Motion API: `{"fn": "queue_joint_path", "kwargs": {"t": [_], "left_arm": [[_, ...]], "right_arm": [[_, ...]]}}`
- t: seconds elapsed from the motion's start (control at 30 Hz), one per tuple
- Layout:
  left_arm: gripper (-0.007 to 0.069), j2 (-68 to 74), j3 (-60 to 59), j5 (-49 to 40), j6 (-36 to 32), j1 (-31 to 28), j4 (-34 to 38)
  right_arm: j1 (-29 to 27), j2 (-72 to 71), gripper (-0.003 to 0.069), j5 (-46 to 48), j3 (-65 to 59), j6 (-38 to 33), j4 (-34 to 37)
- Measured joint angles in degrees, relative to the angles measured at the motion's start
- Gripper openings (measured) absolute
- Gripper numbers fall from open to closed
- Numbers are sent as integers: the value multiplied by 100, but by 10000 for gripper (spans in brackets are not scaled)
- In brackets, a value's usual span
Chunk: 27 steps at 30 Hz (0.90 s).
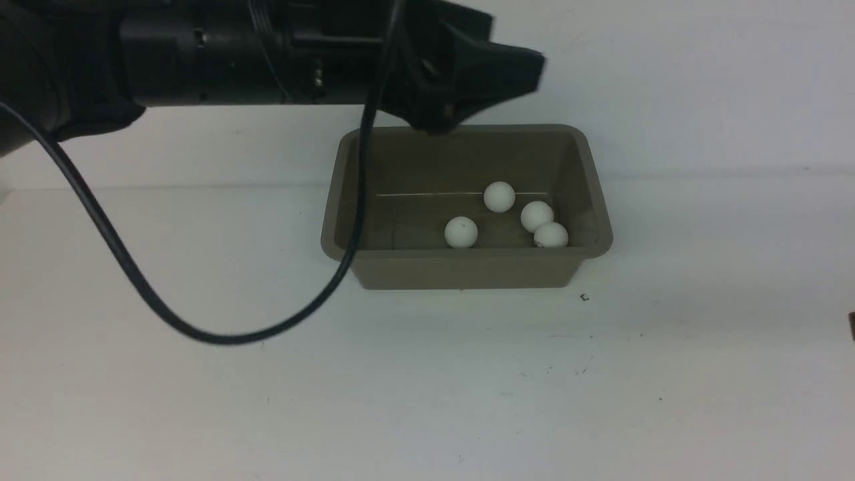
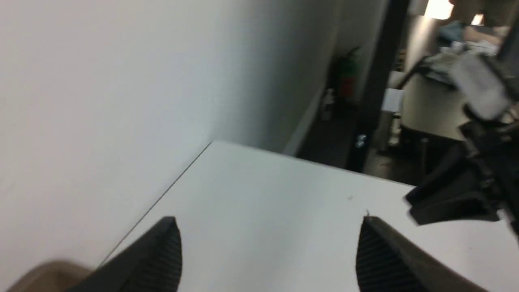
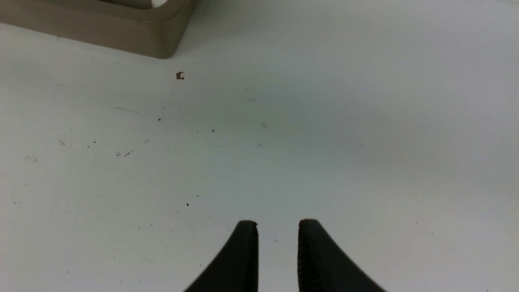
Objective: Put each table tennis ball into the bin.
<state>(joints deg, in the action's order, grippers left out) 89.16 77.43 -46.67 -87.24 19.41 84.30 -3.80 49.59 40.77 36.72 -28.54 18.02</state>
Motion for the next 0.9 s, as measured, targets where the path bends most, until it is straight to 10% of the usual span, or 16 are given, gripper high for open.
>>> {"fn": "queue_joint_path", "kwargs": {"t": [0.27,0.43,0.9], "left_arm": [[520,0,0,71,-389,73,415],[520,25,0,413,568,73,-328],[520,-313,-11,52,10048,73,-7983]], "right_arm": [[0,0,138,2,0,-2,0],[0,0,138,13,0,-2,0],[0,0,138,17,0,-2,0]]}}
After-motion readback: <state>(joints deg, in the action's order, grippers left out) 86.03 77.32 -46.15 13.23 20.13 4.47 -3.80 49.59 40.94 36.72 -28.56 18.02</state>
